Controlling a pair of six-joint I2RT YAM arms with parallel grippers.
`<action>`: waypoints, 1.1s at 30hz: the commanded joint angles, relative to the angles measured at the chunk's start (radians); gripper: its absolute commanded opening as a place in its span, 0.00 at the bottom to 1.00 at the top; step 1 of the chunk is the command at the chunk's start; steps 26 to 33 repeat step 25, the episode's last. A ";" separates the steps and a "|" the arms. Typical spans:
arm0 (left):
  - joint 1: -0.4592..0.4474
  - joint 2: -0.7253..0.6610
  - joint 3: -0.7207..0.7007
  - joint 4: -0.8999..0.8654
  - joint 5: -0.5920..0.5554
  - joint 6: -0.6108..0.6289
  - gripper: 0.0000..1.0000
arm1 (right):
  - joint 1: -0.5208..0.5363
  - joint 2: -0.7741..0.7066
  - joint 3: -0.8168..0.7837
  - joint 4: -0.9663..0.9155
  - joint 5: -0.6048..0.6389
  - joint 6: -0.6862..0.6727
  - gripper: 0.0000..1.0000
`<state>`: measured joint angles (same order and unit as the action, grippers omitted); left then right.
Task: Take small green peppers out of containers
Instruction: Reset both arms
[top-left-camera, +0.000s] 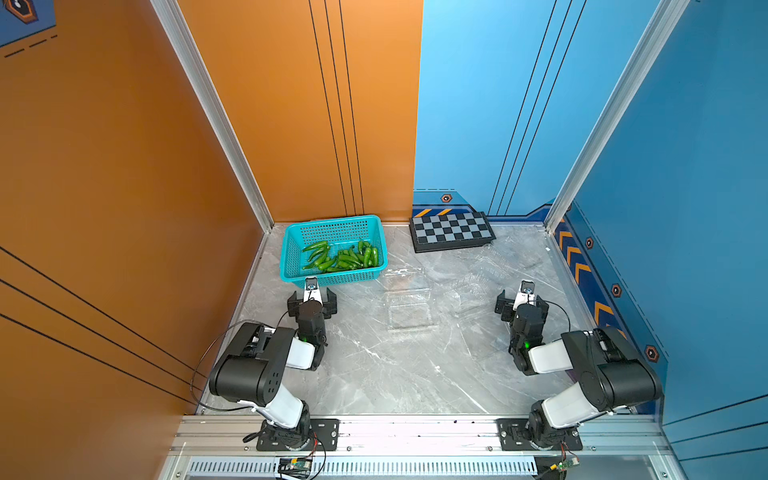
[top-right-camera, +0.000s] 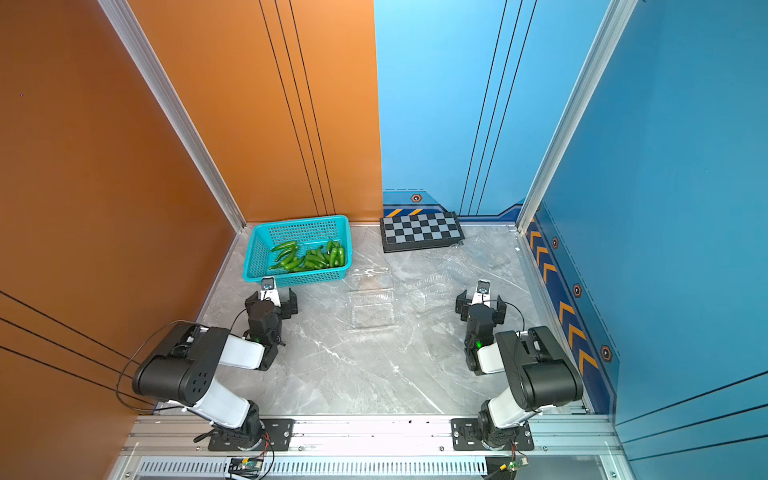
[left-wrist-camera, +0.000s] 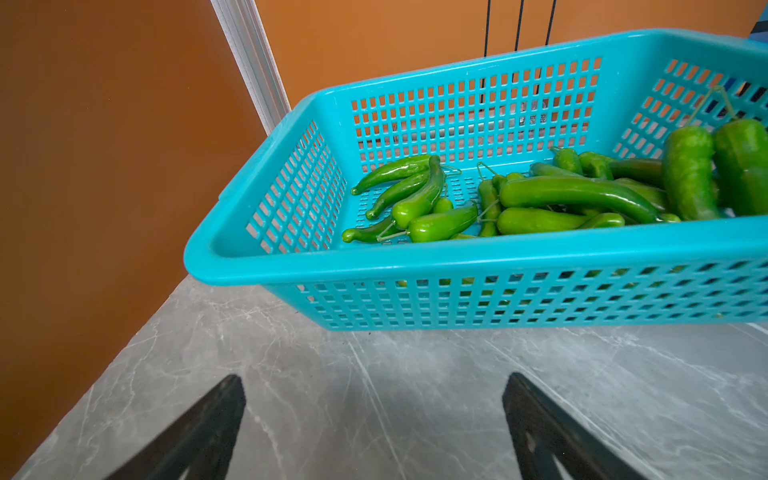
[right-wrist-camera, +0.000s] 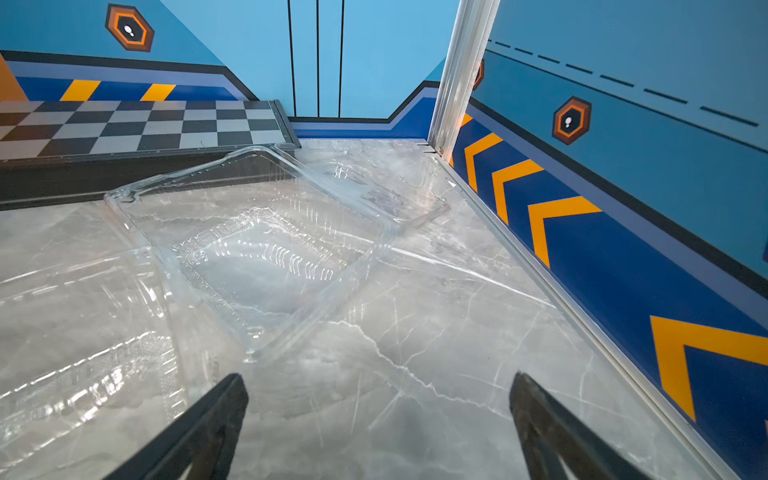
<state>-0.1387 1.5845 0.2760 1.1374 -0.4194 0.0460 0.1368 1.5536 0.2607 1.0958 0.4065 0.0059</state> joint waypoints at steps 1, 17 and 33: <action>-0.006 0.012 0.015 0.019 -0.009 0.016 0.99 | -0.027 -0.002 0.075 -0.106 -0.024 0.045 1.00; 0.010 0.000 0.045 -0.056 0.014 -0.001 0.99 | -0.046 -0.006 0.085 -0.131 -0.057 0.056 1.00; 0.008 -0.001 0.043 -0.056 0.013 -0.001 0.99 | -0.057 -0.007 0.090 -0.146 -0.089 0.061 1.00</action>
